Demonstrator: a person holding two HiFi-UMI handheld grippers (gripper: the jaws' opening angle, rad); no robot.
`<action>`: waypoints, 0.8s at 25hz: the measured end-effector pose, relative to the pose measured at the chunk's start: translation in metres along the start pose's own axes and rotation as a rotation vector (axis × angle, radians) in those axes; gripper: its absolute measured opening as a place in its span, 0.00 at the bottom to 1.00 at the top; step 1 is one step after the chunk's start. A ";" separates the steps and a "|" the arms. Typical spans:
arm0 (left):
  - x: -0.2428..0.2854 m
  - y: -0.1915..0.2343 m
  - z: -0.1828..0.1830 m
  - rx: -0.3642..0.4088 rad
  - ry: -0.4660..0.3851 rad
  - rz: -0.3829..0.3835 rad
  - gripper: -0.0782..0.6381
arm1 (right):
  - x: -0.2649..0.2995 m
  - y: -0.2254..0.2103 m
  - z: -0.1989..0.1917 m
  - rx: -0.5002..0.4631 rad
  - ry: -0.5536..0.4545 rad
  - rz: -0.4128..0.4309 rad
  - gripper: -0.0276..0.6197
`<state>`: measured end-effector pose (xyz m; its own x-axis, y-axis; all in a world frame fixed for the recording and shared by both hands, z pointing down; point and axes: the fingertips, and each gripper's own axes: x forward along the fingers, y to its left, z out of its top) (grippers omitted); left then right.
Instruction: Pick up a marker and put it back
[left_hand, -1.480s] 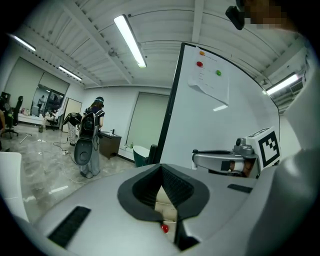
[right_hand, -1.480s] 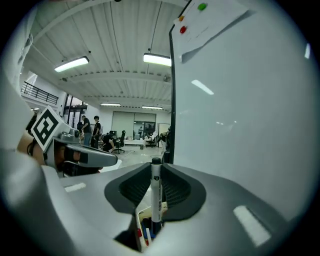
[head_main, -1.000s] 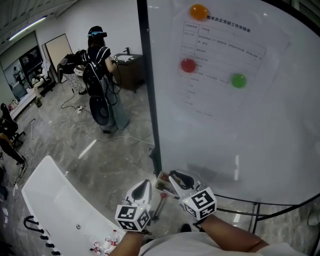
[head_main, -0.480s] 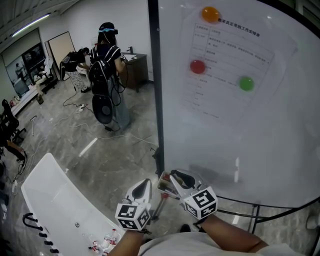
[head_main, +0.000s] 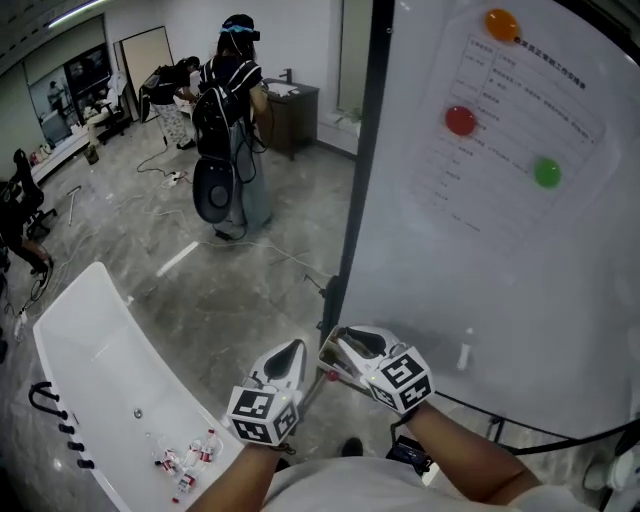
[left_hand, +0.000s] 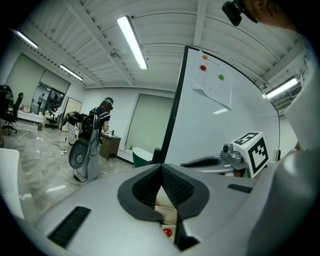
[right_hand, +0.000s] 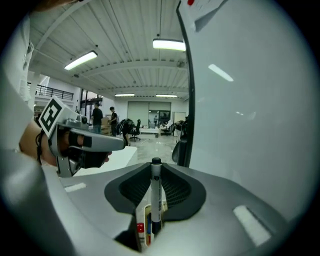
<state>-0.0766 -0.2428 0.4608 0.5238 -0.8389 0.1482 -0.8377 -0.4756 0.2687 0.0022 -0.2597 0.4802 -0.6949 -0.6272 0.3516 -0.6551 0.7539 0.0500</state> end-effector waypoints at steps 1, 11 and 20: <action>-0.002 0.003 -0.001 -0.005 -0.002 0.007 0.12 | 0.008 0.003 -0.007 -0.020 0.041 0.017 0.15; -0.025 0.034 -0.010 -0.060 -0.011 0.088 0.12 | 0.057 0.033 -0.085 -0.247 0.385 0.100 0.15; -0.033 0.042 -0.018 -0.069 -0.001 0.116 0.12 | 0.075 0.037 -0.132 -0.381 0.500 0.071 0.15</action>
<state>-0.1261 -0.2299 0.4845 0.4239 -0.8874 0.1812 -0.8800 -0.3562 0.3142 -0.0346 -0.2530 0.6319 -0.4495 -0.4755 0.7562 -0.3969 0.8647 0.3078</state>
